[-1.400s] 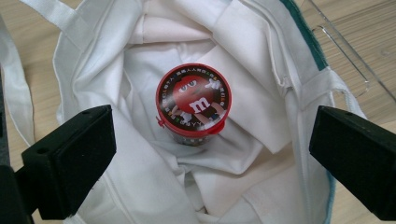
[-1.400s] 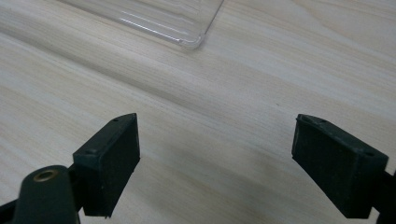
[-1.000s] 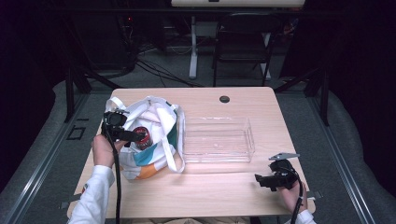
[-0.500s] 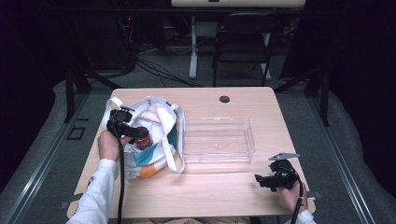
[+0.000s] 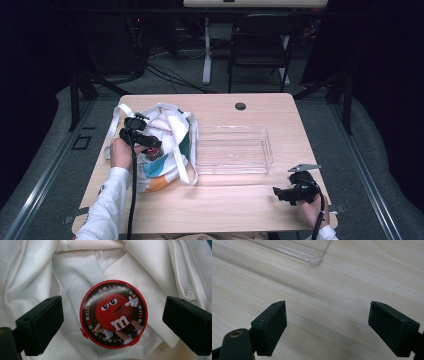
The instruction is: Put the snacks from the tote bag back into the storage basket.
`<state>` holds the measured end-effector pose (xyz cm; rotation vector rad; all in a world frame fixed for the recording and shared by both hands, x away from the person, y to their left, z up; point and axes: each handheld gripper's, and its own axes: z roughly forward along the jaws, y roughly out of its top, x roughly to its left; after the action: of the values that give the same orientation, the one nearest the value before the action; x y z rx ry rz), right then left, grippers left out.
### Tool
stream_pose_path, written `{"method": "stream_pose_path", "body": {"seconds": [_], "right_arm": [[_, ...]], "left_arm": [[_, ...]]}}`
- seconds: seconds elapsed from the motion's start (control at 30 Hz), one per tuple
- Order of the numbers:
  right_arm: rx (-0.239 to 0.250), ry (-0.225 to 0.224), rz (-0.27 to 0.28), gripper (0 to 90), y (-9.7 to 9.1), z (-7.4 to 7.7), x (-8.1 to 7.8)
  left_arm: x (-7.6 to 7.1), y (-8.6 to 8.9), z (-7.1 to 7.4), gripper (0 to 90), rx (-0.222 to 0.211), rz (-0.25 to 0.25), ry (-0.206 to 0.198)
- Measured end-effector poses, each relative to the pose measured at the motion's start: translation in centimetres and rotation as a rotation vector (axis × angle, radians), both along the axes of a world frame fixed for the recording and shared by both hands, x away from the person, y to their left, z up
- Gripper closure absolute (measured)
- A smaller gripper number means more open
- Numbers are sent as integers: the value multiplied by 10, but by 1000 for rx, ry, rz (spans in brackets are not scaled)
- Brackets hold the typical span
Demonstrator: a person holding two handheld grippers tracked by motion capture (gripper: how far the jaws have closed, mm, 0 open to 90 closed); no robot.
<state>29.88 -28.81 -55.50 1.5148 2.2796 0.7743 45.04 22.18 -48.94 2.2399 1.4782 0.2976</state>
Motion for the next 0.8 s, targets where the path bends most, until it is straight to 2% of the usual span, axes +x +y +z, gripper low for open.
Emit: {"method": "stream_pose_path", "body": {"seconds": [0.3, 0.5, 0.8], "right_arm": [[0, -2, 3, 148, 0, 0, 0], [0, -3, 7, 148, 0, 0, 0], [-1, -3, 8, 148, 0, 0, 0]], "left_arm": [[4, -2, -4, 67, 24, 6, 20], [6, -3, -9, 151, 26, -2, 36], [6, -5, -11, 215, 41, -14, 52]]}}
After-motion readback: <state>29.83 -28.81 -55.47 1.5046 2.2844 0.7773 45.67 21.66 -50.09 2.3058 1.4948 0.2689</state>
